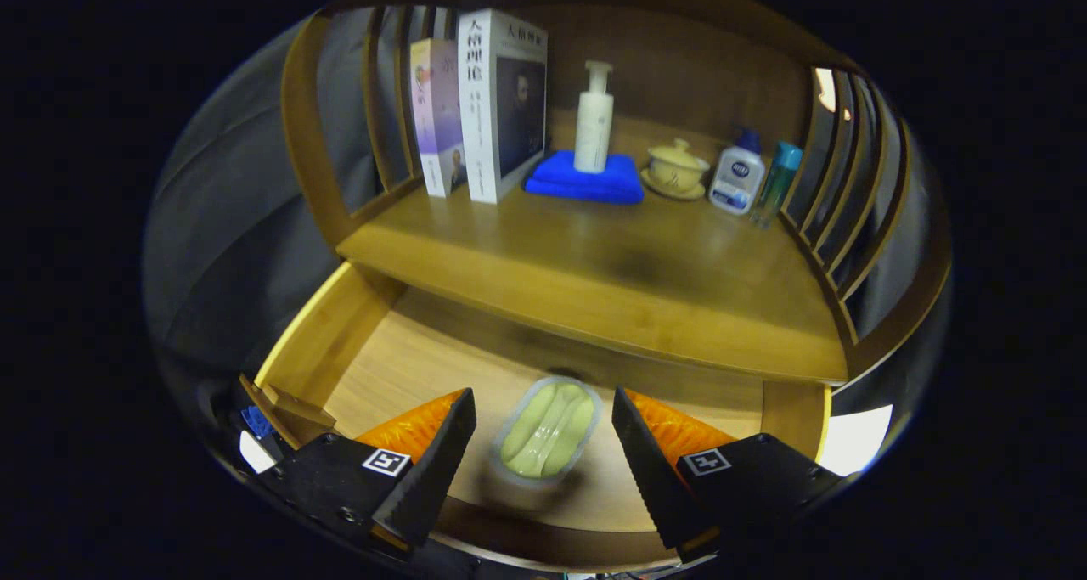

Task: Pull open the drawer, take out the items inside it, and place them on the countertop above the cabinet.

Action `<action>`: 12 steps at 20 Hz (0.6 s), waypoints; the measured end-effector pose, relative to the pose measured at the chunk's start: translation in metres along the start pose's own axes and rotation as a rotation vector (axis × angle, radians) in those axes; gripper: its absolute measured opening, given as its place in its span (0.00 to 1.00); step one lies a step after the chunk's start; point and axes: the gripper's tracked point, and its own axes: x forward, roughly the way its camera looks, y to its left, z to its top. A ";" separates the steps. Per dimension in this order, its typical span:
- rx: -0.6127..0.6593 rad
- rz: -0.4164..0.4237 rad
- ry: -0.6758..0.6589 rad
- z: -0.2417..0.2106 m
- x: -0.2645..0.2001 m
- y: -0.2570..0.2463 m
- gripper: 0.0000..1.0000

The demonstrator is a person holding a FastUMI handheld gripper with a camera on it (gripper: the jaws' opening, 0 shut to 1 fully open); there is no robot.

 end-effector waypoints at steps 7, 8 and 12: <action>-0.021 0.003 0.214 -0.034 0.049 0.004 0.83; -0.028 -0.012 0.230 -0.037 0.051 0.002 0.75; 0.046 0.019 0.274 -0.044 0.058 0.008 0.44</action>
